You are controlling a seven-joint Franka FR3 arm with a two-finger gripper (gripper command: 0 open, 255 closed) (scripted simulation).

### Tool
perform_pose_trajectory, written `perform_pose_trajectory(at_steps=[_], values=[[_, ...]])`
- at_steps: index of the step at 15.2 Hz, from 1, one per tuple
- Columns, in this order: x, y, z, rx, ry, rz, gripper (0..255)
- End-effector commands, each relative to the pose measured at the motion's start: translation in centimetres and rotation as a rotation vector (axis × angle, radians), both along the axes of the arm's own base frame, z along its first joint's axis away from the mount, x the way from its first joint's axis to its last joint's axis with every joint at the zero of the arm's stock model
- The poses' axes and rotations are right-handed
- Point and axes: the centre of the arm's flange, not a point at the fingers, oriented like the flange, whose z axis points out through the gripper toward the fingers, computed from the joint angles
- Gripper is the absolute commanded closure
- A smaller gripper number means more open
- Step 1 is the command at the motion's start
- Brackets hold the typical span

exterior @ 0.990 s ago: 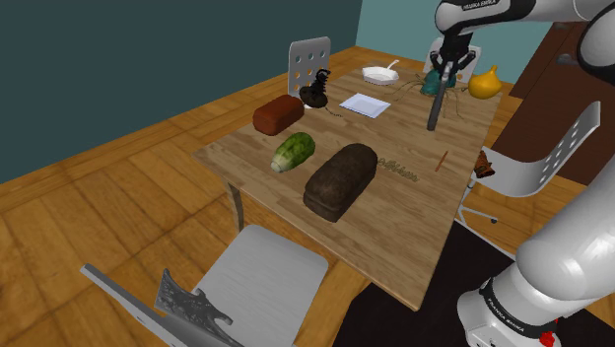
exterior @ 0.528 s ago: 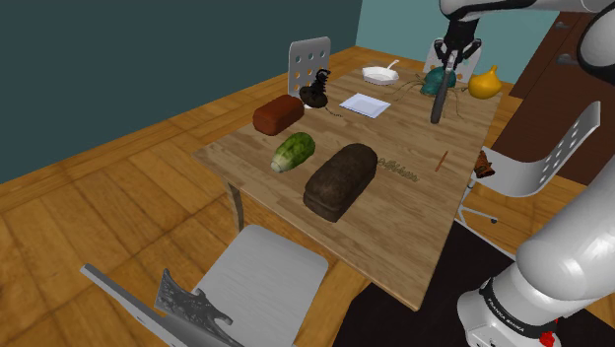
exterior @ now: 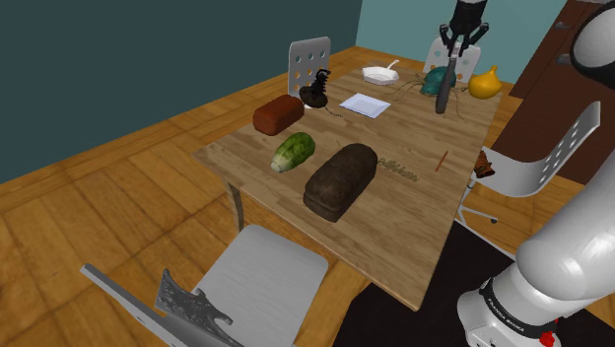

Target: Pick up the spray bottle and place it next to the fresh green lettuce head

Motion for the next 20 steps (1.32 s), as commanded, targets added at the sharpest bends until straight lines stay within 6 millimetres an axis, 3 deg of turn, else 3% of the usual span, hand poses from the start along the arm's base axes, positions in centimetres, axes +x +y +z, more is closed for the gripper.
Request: perform_pose_trajectory(at_steps=[1,20], values=[[-0.1,0.1,1.1,0.000,0.000,0.000,255],[-0.1,0.1,11.0,0.000,0.000,0.000,255]])
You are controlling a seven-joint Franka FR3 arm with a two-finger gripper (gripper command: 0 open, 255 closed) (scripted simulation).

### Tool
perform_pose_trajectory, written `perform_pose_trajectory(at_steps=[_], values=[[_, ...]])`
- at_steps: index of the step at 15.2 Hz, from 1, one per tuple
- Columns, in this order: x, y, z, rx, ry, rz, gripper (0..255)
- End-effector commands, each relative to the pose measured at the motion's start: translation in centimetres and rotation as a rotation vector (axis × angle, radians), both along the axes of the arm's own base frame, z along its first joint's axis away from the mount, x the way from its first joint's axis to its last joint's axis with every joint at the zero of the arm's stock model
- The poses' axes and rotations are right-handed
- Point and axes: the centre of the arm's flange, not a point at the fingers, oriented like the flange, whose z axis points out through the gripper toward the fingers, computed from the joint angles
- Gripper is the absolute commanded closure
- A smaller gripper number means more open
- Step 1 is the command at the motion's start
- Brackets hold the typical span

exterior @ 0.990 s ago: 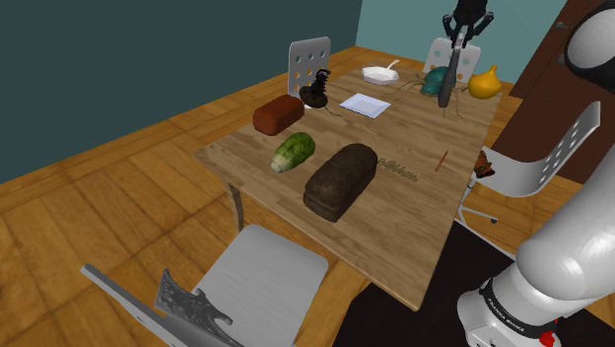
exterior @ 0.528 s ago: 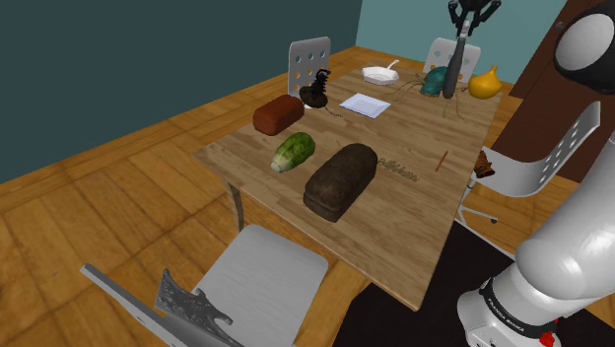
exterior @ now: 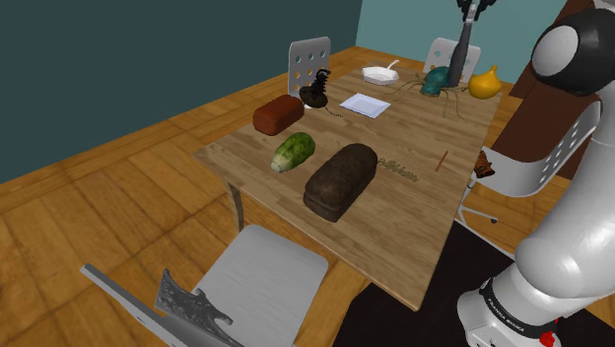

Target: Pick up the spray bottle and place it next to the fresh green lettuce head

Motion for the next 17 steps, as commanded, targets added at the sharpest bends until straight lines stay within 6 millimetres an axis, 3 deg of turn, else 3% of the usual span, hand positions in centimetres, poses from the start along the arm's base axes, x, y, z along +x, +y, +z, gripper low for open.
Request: perform_pose_trajectory(at_steps=[1,17], values=[[0.5,1.0,0.0,0.000,0.000,0.000,255],[10.0,18.2,-7.9,0.000,0.000,0.000,255]])
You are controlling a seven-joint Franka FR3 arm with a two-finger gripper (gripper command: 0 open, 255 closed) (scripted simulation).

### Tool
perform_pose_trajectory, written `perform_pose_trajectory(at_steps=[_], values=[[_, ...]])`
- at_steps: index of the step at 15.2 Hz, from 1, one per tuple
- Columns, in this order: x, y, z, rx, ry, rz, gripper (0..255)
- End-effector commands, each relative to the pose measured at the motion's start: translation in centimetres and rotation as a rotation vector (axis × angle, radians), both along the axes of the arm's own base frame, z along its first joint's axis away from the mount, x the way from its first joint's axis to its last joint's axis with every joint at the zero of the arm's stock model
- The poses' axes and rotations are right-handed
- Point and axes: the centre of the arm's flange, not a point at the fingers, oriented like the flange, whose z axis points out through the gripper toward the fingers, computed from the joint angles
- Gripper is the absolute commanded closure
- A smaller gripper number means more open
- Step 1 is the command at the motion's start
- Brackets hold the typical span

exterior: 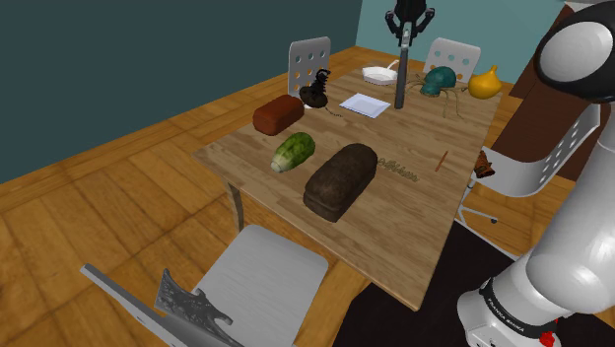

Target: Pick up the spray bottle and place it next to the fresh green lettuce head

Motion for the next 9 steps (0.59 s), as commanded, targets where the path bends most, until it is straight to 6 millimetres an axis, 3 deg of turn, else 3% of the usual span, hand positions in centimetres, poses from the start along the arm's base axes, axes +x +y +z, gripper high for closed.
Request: perform_pose_trajectory(at_steps=[1,9], values=[[1.0,2.4,-1.1,-0.001,0.000,-0.001,255],[5.8,11.1,-5.0,-0.001,0.000,-0.001,255]])
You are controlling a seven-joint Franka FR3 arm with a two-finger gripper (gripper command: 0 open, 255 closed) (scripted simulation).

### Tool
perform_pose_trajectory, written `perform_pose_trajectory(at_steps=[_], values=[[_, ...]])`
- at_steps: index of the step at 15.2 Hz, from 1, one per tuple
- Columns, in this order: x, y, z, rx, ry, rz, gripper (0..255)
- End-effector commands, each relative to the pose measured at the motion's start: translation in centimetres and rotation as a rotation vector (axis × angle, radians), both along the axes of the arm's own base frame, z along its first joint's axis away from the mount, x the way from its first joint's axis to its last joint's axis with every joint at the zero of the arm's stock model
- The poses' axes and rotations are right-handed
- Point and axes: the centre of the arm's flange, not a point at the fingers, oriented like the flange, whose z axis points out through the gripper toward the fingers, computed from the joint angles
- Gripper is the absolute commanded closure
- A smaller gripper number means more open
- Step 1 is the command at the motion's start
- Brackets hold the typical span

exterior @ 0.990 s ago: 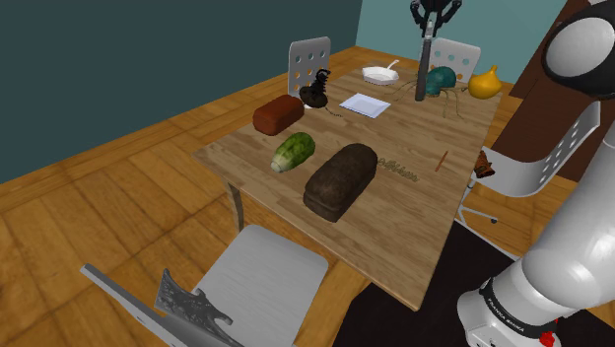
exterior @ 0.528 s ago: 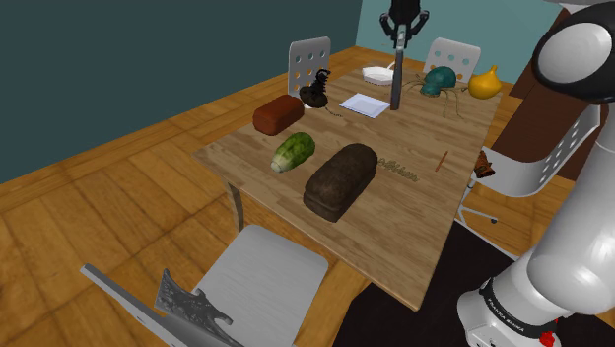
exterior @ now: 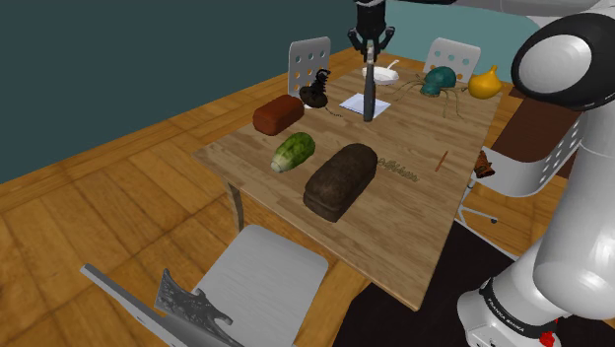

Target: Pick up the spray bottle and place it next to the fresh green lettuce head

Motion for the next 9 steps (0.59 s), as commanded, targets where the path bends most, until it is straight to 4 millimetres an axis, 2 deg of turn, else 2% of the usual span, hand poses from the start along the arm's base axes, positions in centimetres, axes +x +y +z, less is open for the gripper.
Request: perform_pose_trajectory(at_steps=[1,9], values=[[0.9,1.2,-0.9,0.000,-0.001,-0.001,255],[0.9,1.2,-5.2,0.000,-0.001,-0.001,255]])
